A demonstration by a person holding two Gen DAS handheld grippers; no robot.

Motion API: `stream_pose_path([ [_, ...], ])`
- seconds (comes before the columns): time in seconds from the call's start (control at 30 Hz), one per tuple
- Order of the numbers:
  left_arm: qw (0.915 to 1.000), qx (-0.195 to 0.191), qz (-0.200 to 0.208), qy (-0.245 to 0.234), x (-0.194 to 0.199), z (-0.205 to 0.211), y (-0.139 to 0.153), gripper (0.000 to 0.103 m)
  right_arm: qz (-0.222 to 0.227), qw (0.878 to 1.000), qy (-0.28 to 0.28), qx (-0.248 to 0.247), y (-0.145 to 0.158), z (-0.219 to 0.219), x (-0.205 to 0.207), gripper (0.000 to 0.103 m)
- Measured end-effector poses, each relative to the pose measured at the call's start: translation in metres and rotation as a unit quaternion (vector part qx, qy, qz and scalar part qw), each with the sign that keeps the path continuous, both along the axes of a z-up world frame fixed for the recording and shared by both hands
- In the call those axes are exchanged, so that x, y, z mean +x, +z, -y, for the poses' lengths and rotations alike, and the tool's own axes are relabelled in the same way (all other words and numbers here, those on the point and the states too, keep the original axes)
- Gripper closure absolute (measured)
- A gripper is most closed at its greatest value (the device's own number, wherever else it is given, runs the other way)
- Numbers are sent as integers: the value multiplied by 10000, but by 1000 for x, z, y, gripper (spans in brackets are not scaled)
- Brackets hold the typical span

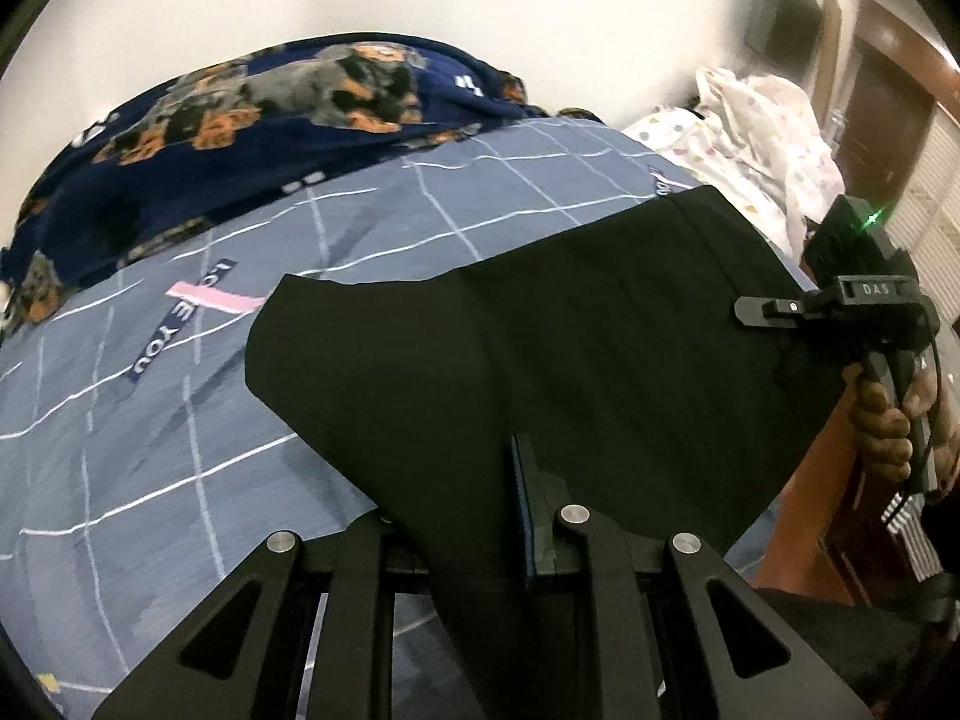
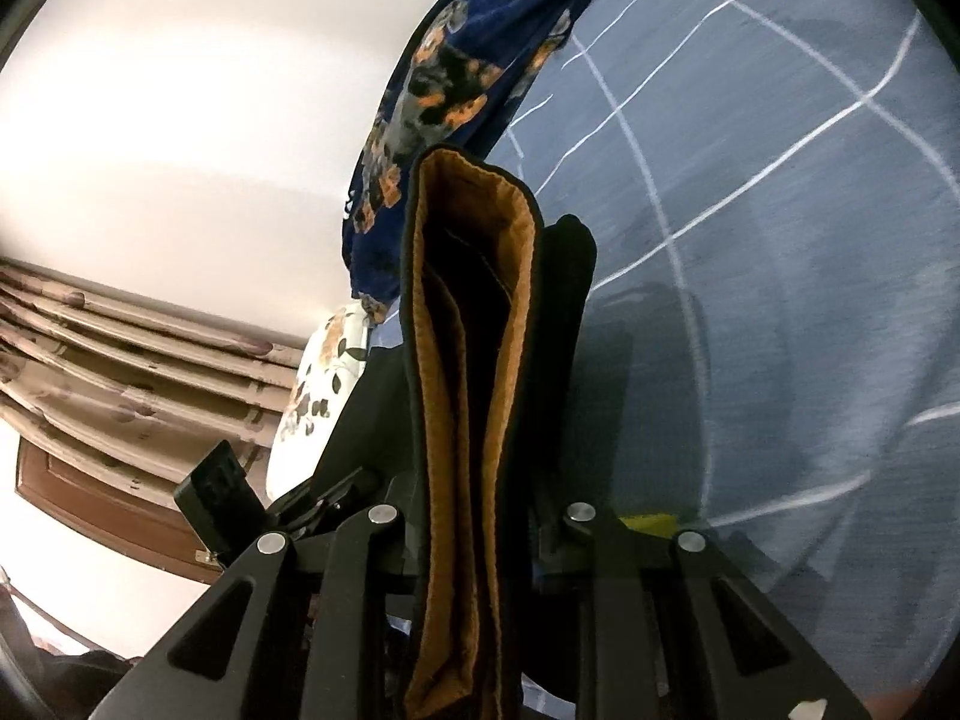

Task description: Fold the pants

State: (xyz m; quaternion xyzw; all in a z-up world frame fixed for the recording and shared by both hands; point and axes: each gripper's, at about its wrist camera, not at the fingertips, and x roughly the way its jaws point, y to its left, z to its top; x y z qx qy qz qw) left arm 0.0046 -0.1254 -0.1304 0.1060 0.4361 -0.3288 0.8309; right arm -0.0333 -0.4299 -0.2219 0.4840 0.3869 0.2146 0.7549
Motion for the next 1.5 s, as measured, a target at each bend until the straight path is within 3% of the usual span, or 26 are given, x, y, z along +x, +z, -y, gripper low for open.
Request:
stream_pose_path([
  [0.87,9966,52,309,755,21,-67,16,86,100,9989,448,124,20,-65,58,82],
  [1.5,9904,54,430,1310,87,-119,16,86,95,9966,743,356,20,-106,114,82],
])
